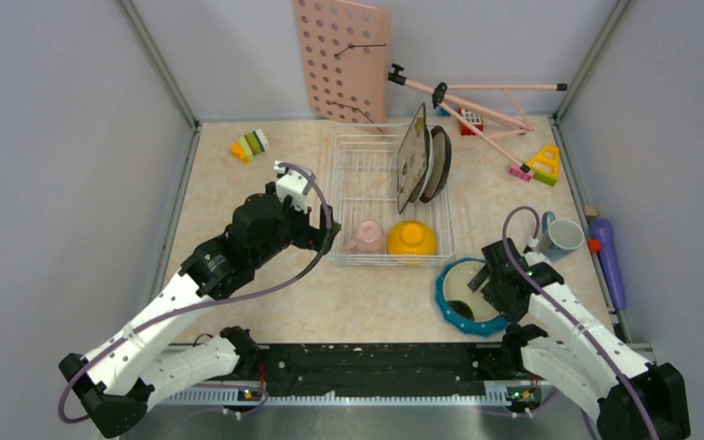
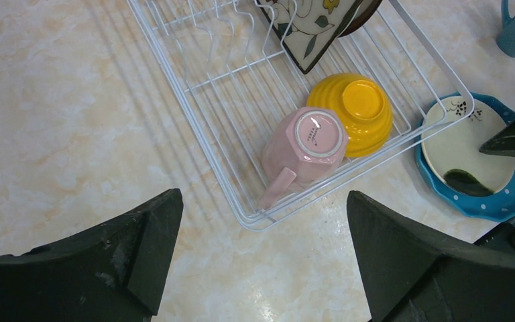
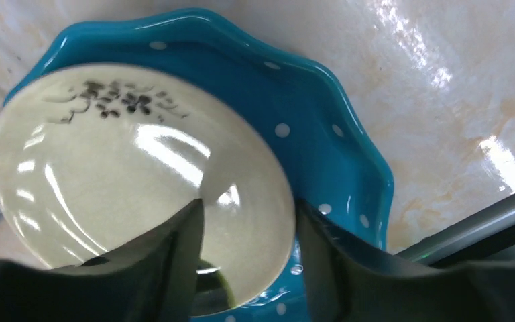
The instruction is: Load the mixed dishes into the dish rack
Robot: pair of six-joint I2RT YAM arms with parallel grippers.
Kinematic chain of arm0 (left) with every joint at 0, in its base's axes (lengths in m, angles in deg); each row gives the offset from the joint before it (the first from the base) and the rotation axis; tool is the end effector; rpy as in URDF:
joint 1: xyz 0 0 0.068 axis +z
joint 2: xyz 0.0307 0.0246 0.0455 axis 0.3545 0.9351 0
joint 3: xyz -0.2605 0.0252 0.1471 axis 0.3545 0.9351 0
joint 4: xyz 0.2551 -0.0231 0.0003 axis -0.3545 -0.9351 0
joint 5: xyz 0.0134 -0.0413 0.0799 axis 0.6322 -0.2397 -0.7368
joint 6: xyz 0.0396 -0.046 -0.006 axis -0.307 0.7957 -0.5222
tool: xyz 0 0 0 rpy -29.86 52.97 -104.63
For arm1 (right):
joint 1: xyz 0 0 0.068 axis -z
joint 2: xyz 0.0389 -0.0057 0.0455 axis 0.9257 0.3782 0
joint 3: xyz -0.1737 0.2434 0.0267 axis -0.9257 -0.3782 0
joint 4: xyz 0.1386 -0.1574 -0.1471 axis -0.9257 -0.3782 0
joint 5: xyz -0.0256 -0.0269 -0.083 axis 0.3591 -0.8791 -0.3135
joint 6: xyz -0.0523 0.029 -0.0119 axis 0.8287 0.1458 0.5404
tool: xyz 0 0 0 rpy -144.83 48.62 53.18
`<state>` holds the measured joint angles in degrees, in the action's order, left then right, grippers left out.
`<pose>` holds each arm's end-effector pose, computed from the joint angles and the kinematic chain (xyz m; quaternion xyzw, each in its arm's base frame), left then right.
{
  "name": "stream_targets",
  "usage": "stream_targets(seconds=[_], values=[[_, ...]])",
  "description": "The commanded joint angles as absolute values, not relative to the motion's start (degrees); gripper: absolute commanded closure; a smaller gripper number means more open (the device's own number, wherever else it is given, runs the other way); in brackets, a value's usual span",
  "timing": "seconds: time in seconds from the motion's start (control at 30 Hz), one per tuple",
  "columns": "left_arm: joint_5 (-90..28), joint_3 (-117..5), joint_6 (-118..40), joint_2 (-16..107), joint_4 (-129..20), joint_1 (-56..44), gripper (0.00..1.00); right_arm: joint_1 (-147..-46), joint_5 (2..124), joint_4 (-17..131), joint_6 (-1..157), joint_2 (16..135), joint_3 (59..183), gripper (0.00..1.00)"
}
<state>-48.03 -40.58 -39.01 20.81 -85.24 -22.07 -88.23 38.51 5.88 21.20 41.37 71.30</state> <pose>0.1352 -0.1160 0.3780 0.1824 0.8120 -0.1974 0.5181 0.0980 0.0225 0.1851 0.3816 0.9004 -0.0060 0.2087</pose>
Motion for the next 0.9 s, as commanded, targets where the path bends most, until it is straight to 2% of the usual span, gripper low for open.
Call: stream_targets(seconds=[0.0, 0.07, 0.1, 0.33, 0.53, 0.7, 0.87], values=[[-48.26, -41.5, -39.05, 20.95, -84.68, -21.89, 0.03, -87.81, 36.54, 3.89, 16.92, 38.75, 70.93, 0.67], [-48.07, -41.63, -38.98, 21.21, -84.51, -21.87, 0.03, -87.8, 35.0, 1.87, 16.16, 37.46, 72.08, 0.91], [-47.94, -41.72, -38.96, 21.45, -84.5, -21.89, 0.03, -87.79, 35.18, 1.74, 15.84, 36.84, 72.13, 1.0], [-44.67, -42.11, -38.64, 22.31, -83.14, -21.88, 0.04, -87.83, 34.16, -2.16, 13.11, 33.01, 75.26, 1.0], [-36.38, -40.96, -38.93, 23.35, -79.18, -21.96, 0.04, -87.89, 32.41, -4.91, 12.9, 29.82, 81.57, 1.0], [-26.94, -41.11, -40.57, 25.91, -76.04, -22.17, 0.1, -87.82, 28.21, -7.38, 15.35, 31.5, 89.24, 1.0], [-25.36, -42.15, -42.92, 28.81, -73.77, -22.86, 0.1, -87.84, 23.01, -9.08, 18.53, 34.31, 96.45, 1.0]])
